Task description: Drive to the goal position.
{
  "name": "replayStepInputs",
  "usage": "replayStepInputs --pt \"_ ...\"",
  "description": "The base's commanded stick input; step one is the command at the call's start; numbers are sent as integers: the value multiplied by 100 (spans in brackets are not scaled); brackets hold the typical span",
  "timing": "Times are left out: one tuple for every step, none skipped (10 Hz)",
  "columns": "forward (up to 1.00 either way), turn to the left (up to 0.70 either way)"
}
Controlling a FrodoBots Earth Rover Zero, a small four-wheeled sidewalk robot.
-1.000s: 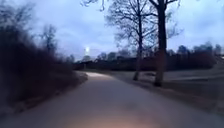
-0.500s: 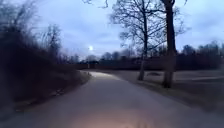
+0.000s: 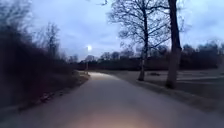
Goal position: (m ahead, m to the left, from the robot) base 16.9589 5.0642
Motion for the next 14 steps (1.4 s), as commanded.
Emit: replayStepInputs --pt "100 0" --pt "100 0" --pt "100 0" --pt "100 0" --pt "100 0" --pt "100 0" --pt "100 0" --pt "100 0" --pt "100 0" --pt "100 0" --pt "100 0" --pt "100 0" --pt "100 0" --pt "100 0"
